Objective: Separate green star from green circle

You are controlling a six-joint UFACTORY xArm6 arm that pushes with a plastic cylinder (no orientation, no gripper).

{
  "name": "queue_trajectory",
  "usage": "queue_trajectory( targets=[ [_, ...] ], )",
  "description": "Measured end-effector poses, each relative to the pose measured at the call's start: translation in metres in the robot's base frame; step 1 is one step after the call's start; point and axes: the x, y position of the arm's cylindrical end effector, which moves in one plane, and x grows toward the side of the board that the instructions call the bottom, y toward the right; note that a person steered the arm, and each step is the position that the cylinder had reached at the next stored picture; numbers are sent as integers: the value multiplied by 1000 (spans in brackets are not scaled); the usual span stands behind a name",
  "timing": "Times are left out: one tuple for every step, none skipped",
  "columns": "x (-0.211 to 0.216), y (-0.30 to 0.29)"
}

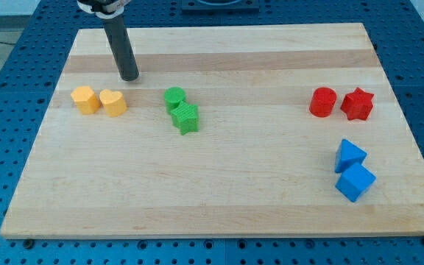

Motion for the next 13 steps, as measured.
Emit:
queue_trajectory(
  targets=[
    [1,-4],
    [5,18],
    [10,58],
    [21,56],
    [61,69],
    [94,71],
    [114,78],
    [114,101],
    [114,127],
    [111,141],
    [98,120],
    [75,87],
    [62,145]
  ],
)
